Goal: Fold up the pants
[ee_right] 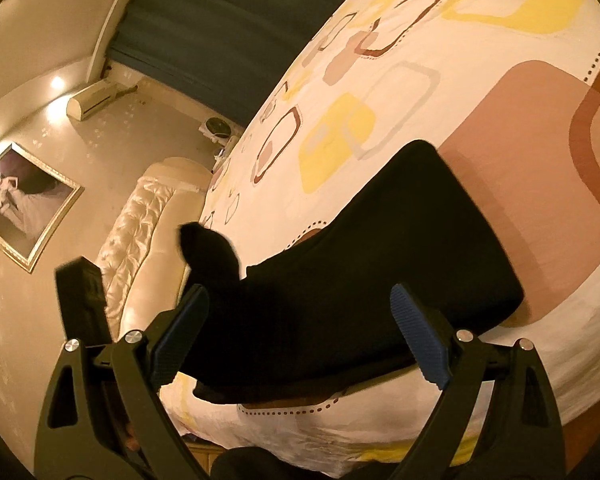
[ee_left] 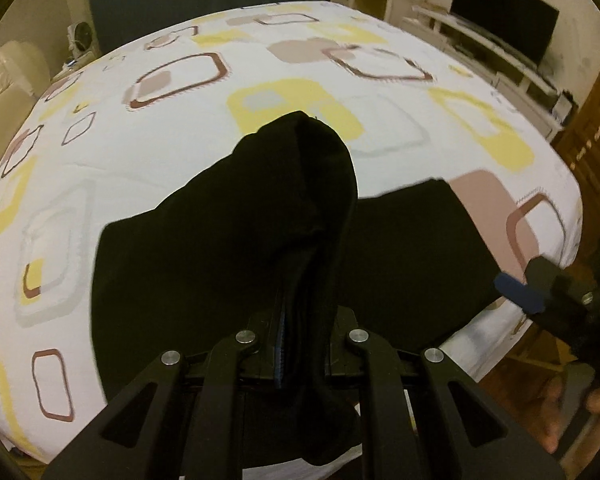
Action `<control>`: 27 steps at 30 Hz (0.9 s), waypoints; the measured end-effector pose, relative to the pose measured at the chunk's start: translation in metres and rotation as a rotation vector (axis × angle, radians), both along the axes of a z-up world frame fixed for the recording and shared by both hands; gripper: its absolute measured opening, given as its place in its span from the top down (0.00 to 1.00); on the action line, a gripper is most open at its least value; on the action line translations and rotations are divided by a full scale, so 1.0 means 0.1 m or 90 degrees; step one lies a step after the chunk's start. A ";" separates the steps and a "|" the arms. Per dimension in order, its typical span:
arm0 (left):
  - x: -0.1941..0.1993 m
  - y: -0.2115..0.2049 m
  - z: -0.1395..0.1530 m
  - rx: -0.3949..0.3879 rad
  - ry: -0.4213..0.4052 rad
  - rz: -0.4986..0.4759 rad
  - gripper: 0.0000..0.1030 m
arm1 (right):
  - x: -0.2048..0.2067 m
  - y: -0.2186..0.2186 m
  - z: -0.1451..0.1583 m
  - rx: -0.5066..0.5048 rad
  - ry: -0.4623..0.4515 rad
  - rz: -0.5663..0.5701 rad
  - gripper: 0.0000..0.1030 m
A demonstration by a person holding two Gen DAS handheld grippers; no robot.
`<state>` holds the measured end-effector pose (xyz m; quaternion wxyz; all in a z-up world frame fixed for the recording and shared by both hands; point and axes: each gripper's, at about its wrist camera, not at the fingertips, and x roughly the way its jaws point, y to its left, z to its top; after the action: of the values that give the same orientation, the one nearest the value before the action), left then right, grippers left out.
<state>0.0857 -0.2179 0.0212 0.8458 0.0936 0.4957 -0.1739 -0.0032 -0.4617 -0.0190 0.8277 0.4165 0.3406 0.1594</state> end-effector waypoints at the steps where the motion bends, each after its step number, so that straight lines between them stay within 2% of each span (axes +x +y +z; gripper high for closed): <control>1: -0.02 -0.08 -0.05 0.006 -0.001 -0.003 0.87 | 0.00 -0.02 0.00 0.002 0.000 -0.005 0.10; 8: -0.14 -0.41 -0.33 0.054 -0.020 -0.013 0.87 | -0.02 -0.19 -0.05 0.020 0.000 -0.030 0.10; 13: -0.16 -0.48 -0.45 0.072 -0.029 -0.003 0.87 | -0.03 -0.27 -0.07 0.031 0.002 -0.046 0.10; 23: -0.23 -0.60 -0.55 0.113 -0.063 -0.006 0.87 | -0.04 -0.34 -0.11 0.040 0.006 -0.060 0.10; 27: -0.28 -0.66 -0.56 0.133 -0.083 -0.017 0.83 | -0.05 -0.38 -0.12 0.049 0.007 -0.066 0.10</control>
<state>0.0573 -0.2844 -0.0351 0.8594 0.1986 0.4540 -0.1259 -0.0081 -0.4996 -0.0312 0.8162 0.4662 0.3168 0.1267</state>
